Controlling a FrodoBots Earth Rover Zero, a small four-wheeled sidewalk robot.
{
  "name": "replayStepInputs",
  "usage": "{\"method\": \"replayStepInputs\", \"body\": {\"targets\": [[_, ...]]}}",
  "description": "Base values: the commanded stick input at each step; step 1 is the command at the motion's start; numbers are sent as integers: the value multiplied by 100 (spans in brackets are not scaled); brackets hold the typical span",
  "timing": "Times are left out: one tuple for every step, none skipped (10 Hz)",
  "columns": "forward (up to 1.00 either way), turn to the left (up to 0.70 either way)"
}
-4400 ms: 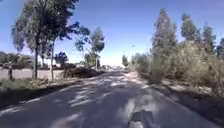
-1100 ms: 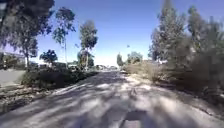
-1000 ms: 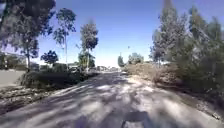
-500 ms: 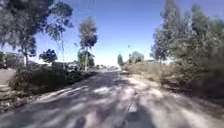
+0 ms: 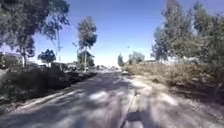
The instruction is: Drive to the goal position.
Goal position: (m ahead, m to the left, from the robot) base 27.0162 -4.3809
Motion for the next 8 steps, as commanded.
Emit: {"method": "replayStepInputs", "body": {"targets": [[100,0],[100,0],[100,0],[100,0],[100,0],[100,0],[100,0],[100,0]]}}
